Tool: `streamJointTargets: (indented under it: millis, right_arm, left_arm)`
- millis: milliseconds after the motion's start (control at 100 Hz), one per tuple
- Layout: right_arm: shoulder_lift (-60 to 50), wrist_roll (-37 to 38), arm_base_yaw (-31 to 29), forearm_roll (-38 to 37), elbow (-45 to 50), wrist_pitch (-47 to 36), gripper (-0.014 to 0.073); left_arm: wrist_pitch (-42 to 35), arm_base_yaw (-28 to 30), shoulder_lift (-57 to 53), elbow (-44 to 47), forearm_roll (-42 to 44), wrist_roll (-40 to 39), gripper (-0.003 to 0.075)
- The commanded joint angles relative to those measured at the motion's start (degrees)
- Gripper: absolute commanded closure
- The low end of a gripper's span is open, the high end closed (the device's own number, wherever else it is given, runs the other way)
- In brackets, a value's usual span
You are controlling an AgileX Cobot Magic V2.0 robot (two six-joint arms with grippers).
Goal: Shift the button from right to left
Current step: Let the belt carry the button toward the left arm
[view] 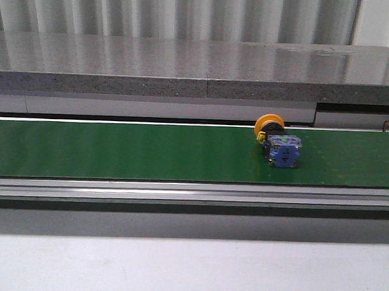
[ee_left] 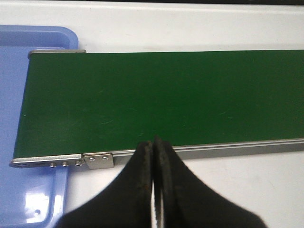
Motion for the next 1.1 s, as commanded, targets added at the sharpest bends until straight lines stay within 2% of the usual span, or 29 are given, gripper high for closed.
streamJointTargets:
  millis: [0, 50, 120, 220, 300, 330, 500, 710, 960, 1090]
  right_arm:
    - [0.0, -0.4, 0.0, 1.5, -1.4, -3.1, 0.0661]
    - [0.0, -0.4, 0.0, 1.5, -1.4, -3.1, 0.0661]
    - [0.0, -0.4, 0.0, 1.5, -1.4, -3.1, 0.0661]
    - [0.0, -0.4, 0.0, 1.5, -1.4, -3.1, 0.0661]
    - [0.0, -0.4, 0.0, 1.5, -1.4, -3.1, 0.0661]
    - [0.0, -0.4, 0.0, 1.5, -1.4, -3.1, 0.0661]
    - [0.0, -0.4, 0.0, 1.5, -1.4, -3.1, 0.0661]
    - [0.0, -0.4, 0.0, 1.5, -1.4, -3.1, 0.0661]
    - [0.0, -0.4, 0.0, 1.5, -1.4, -3.1, 0.0661]
    - [0.0, -0.4, 0.0, 1.5, -1.4, -3.1, 0.0661]
  left_arm:
    - [-3.4, -0.5, 0.3, -2.1, -0.9, -0.5, 0.0677]
    - [-3.4, -0.5, 0.3, -2.1, -0.9, -0.5, 0.0617]
    - [-3.4, -0.5, 0.3, -2.1, -0.9, -0.5, 0.0470]
    - [-3.5, -0.5, 0.3, -2.1, -0.9, -0.5, 0.0174]
    - [-4.4, -0.5, 0.3, -2.1, -0.9, -0.5, 0.0006]
    - [-4.7, -0.5, 0.3, -2.1, -0.9, -0.5, 0.0001]
    - [-5.0, -0.5, 0.3, -2.1, -3.8, -0.5, 0.0085]
    - [-5.5, -0.5, 0.4, -2.1, -6.0, -0.5, 0.0090]
    - [-5.0, -0.7, 6.8, -6.8, -8.1, -0.5, 0.0090]
    - [-5.9, -4.1, 11.8, -9.6, -8.1, 0.0, 0.0090]
